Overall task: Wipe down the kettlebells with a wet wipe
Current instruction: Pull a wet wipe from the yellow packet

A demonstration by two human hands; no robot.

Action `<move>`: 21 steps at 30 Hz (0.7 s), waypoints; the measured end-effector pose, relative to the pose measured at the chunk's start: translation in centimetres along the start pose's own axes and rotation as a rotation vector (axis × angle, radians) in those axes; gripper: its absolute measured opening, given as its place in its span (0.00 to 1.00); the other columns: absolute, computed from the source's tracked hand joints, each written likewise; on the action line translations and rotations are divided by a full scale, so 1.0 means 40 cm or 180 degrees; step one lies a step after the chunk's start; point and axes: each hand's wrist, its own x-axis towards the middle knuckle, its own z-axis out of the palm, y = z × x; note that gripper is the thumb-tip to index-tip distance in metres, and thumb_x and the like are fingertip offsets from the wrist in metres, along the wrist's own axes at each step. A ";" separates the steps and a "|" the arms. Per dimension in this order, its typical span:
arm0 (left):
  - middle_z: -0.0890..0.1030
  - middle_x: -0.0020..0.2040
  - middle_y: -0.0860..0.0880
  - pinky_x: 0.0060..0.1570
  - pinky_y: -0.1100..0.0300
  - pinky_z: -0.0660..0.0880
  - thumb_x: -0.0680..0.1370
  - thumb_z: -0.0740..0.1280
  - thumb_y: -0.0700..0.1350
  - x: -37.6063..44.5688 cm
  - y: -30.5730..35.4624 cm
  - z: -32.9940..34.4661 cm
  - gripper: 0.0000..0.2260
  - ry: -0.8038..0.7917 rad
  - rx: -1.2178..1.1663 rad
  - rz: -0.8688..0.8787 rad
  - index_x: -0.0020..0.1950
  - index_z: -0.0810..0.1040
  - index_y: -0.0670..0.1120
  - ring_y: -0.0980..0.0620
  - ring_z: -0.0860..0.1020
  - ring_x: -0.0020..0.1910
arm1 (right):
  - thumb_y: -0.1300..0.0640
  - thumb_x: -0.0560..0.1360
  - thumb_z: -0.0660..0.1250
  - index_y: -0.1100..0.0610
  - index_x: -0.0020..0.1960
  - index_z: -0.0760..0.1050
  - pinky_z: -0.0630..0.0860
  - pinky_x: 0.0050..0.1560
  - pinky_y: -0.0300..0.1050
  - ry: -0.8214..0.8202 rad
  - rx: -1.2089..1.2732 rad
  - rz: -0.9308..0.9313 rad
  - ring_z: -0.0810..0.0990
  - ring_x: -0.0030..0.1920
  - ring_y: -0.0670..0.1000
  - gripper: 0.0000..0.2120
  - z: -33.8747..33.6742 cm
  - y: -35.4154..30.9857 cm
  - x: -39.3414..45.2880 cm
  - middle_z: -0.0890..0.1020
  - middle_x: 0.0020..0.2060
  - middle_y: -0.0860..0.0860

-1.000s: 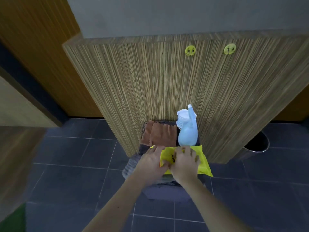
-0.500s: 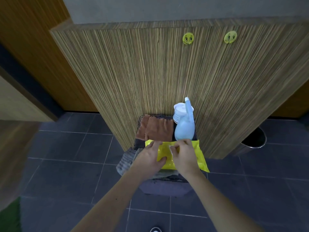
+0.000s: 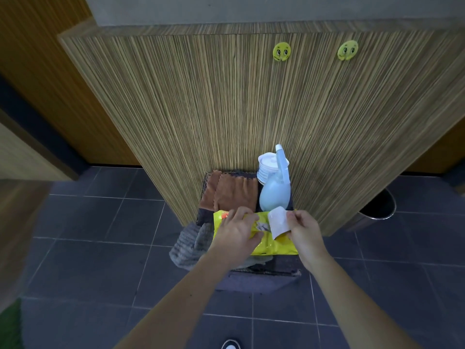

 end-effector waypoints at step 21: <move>0.77 0.55 0.45 0.50 0.46 0.77 0.83 0.66 0.43 0.047 0.048 0.007 0.06 0.0102 -0.0006 0.0233 0.53 0.80 0.42 0.42 0.75 0.54 | 0.56 0.84 0.64 0.55 0.47 0.77 0.73 0.49 0.52 -0.0046 0.0312 0.0150 0.75 0.44 0.52 0.08 0.004 0.020 0.015 0.78 0.42 0.52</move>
